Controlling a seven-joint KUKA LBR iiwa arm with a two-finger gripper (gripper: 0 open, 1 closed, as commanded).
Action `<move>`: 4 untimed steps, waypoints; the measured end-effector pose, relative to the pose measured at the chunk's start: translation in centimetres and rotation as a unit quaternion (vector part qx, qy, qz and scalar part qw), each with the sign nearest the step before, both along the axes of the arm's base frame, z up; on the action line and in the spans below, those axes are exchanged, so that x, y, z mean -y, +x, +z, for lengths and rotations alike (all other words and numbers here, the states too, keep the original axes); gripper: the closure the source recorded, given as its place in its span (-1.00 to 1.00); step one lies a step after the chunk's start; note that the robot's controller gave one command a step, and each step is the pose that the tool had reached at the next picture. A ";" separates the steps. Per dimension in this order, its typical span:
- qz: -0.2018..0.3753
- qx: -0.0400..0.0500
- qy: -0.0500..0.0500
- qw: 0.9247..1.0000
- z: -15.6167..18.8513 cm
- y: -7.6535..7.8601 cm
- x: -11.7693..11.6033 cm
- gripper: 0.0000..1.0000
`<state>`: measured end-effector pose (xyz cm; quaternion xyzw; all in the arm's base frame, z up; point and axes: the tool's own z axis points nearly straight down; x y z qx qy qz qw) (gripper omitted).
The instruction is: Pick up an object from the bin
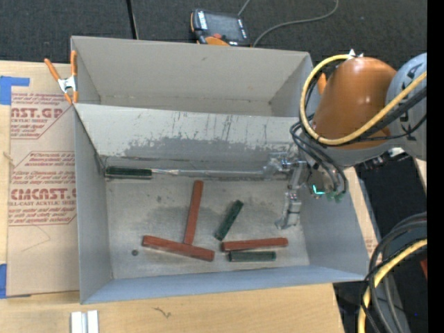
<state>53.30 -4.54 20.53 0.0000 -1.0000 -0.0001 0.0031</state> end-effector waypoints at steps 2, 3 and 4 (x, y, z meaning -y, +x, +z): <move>0.070 0.007 0.000 0.998 -13.2 -1.4 -5.0 1.00; 0.045 0.008 0.000 0.999 3.2 0.4 -4.5 1.00; 0.045 0.005 0.000 0.999 2.7 0.2 -4.5 -1.00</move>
Offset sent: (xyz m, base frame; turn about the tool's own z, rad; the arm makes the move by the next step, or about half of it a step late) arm -0.0171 0.0493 -0.1353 -0.1401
